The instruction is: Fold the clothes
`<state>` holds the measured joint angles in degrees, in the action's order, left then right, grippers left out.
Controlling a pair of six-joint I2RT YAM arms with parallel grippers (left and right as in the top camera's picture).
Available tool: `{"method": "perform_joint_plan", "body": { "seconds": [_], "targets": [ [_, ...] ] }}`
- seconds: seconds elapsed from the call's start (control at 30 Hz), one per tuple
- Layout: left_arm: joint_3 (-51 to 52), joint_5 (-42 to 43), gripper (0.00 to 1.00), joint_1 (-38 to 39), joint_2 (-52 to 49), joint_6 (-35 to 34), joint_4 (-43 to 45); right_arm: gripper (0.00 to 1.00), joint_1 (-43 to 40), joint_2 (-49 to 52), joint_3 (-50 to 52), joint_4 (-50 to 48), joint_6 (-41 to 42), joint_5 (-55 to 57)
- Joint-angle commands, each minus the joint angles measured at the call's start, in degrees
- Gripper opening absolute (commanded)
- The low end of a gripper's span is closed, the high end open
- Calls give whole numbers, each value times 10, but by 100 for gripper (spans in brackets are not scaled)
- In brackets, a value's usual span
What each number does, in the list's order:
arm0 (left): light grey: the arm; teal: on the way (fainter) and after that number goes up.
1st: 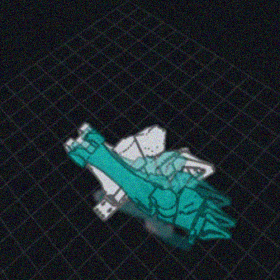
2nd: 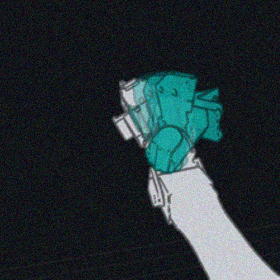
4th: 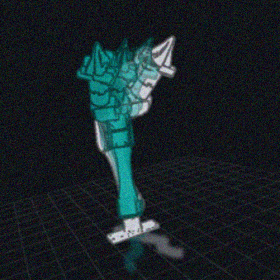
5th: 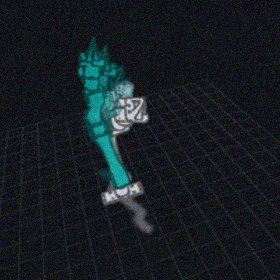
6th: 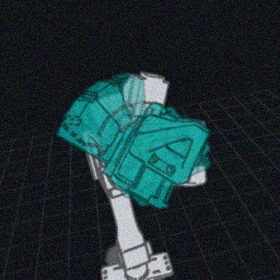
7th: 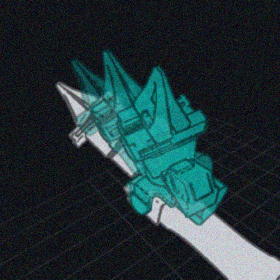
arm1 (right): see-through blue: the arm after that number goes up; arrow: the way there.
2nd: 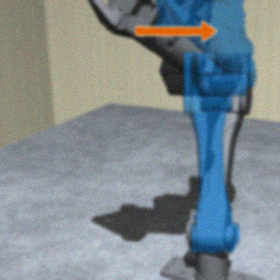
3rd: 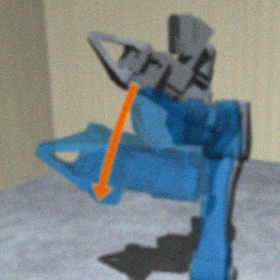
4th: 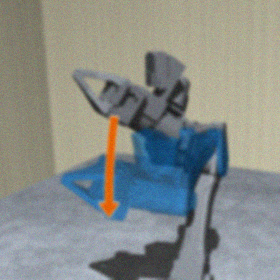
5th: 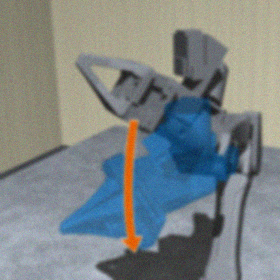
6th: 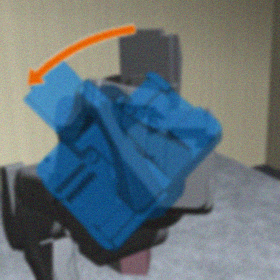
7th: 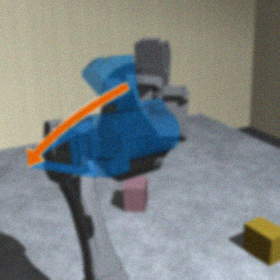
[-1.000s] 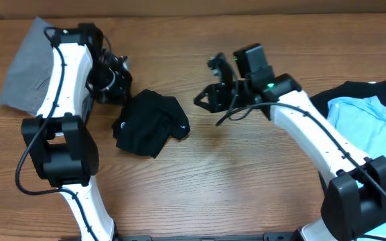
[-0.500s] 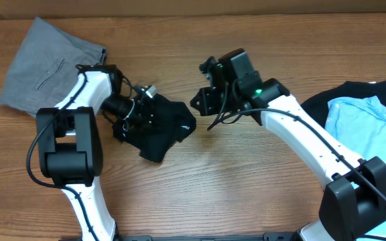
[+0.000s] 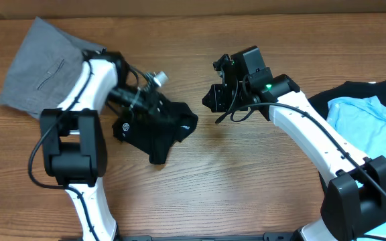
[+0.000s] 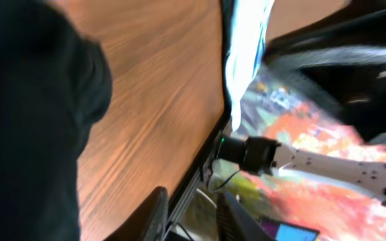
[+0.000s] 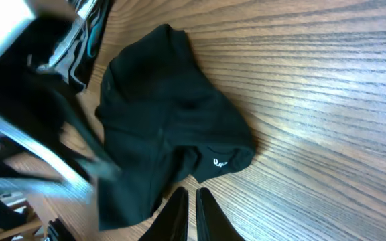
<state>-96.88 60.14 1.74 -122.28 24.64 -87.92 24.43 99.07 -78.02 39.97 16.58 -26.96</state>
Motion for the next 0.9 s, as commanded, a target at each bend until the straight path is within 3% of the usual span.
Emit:
{"method": "perform_joint_plan", "body": {
  "seconds": [0.0, 0.1, 0.17, 0.37, 0.5, 0.6, 0.77, 0.87],
  "targets": [
    [-72, -70, 21, -29, -1, 16, -14, 15, 3, 1, -11, -7, 0, -5],
    [-99, -269, 8, -51, 0, -88, 14, 17, 3, 1, -11, -8, -1, -27],
    [-95, -353, 4, -59, -2, -147, 42, 17, 4, 1, -11, -9, -1, -26],
    [-30, -230, 4, -27, -2, -92, 87, 18, 4, 1, -11, -28, 0, -27],
    [36, -251, 5, 30, -2, -96, 131, 19, 4, 1, -11, -28, 0, -27],
    [51, -299, 4, 49, -2, -143, 139, 19, 4, 1, -11, -21, 1, -27],
    [17, -303, 4, 28, 3, -157, 127, 19, 23, 1, 10, -25, 14, -27],
    [-25, -303, 12, 0, 4, -157, 105, 20, 53, 14, 20, -35, 15, -26]
  ]
}}
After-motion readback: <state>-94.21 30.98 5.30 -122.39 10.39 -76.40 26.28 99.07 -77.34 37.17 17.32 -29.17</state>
